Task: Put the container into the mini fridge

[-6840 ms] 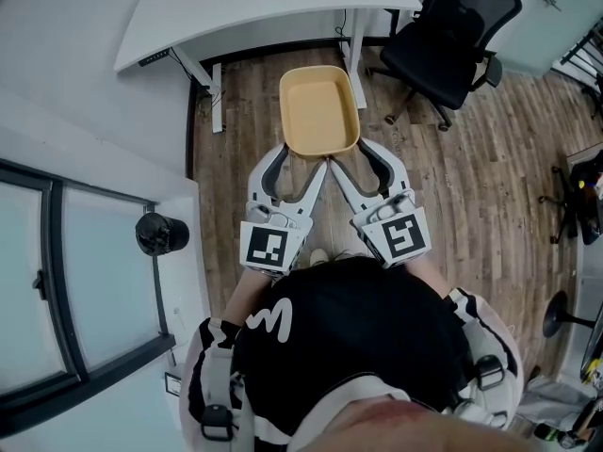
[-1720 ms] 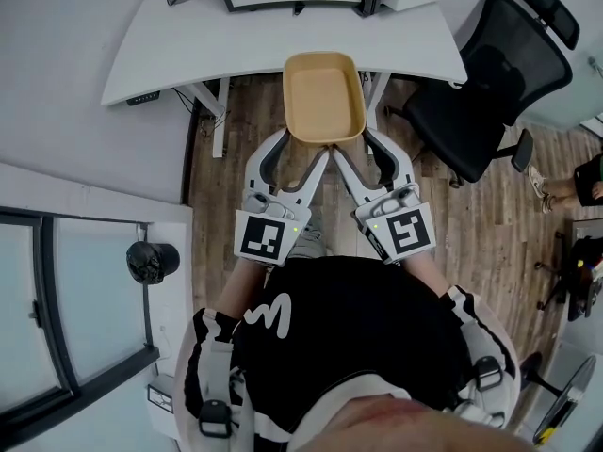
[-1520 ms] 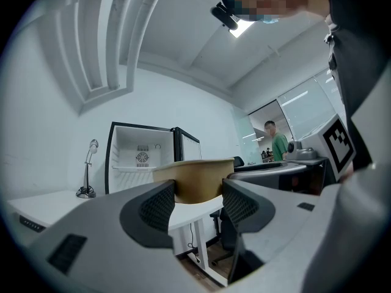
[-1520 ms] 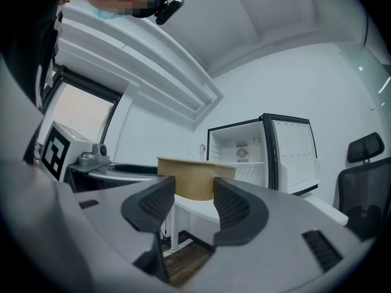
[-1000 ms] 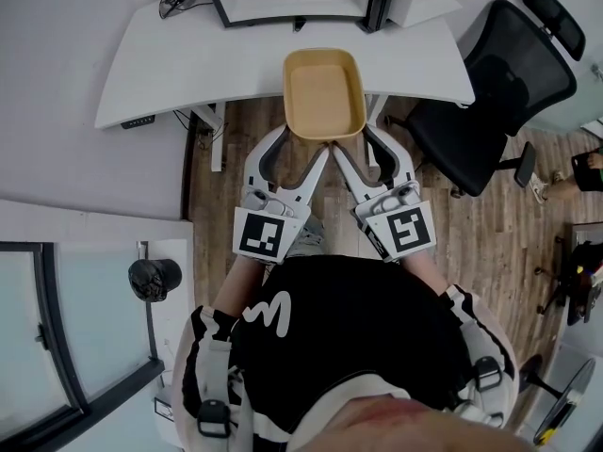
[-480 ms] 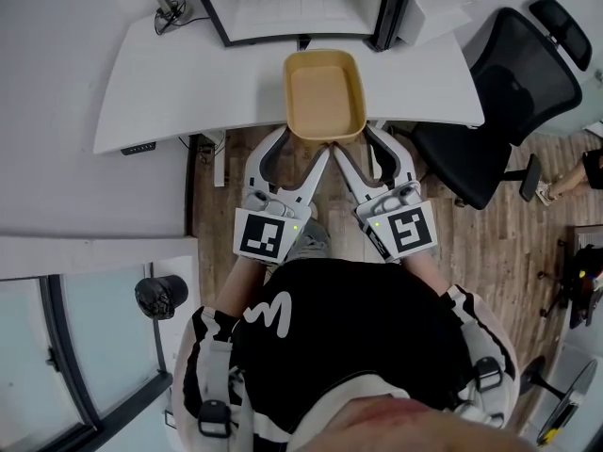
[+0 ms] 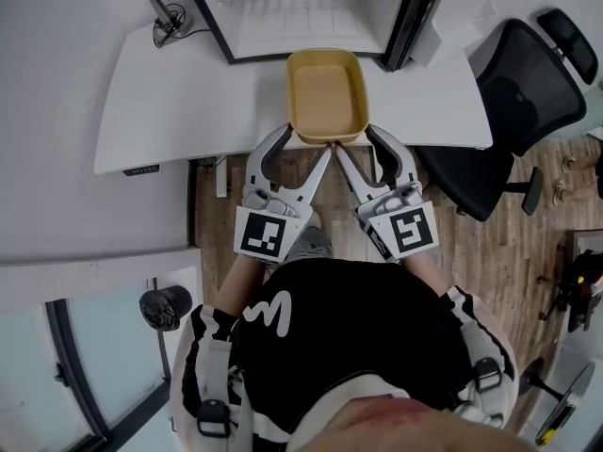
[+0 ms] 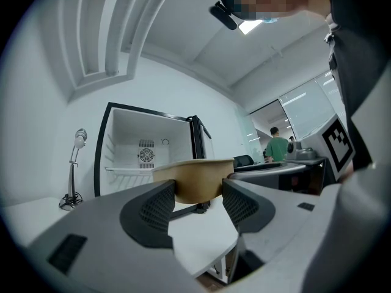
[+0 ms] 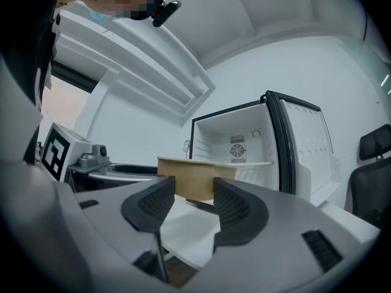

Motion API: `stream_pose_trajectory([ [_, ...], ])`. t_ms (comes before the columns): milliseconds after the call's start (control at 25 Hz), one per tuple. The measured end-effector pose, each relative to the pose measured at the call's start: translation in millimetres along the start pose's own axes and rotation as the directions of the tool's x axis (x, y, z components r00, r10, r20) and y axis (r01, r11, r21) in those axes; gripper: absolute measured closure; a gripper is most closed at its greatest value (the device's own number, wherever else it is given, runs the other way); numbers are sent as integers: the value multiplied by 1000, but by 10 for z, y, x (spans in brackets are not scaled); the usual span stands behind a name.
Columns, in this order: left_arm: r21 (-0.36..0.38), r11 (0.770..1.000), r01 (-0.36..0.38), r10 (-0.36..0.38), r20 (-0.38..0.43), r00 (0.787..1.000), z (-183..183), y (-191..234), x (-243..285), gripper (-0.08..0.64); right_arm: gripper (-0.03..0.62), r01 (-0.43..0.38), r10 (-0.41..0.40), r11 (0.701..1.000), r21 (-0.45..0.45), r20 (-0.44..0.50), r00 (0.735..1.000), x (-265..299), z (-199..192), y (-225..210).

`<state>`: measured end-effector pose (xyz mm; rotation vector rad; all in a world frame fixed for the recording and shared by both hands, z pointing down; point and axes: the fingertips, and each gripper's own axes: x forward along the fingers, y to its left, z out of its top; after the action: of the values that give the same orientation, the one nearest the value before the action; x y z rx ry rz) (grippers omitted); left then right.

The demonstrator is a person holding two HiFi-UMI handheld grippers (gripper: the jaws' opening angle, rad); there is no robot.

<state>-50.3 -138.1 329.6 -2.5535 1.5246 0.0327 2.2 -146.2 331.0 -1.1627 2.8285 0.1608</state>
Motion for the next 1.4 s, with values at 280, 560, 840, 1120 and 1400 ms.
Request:
stream_pose_trajectory([
  [280, -4, 1000, 4, -4, 1, 1000, -27, 264, 193, 318, 390, 10, -10, 1000, 12, -21, 1000, 305, -31, -115],
  [560, -9, 1000, 9, -9, 3, 1000, -65, 500, 381, 318, 390, 8, -8, 1000, -2, -15, 1000, 583, -49, -223],
  [840, -4, 1000, 19, -19, -3, 1000, -120, 709, 549, 318, 390, 19, -18, 1000, 7, -19, 1000, 829, -99, -324],
  [1120, -4, 999, 33, -33, 1, 999, -147, 876, 691, 318, 390, 38, -38, 999, 24, -23, 999, 1036, -87, -408],
  [1400, -15, 999, 49, -49, 4, 999, -201, 1041, 846, 318, 390, 53, -52, 998, 17, -28, 998, 1233, -134, -503],
])
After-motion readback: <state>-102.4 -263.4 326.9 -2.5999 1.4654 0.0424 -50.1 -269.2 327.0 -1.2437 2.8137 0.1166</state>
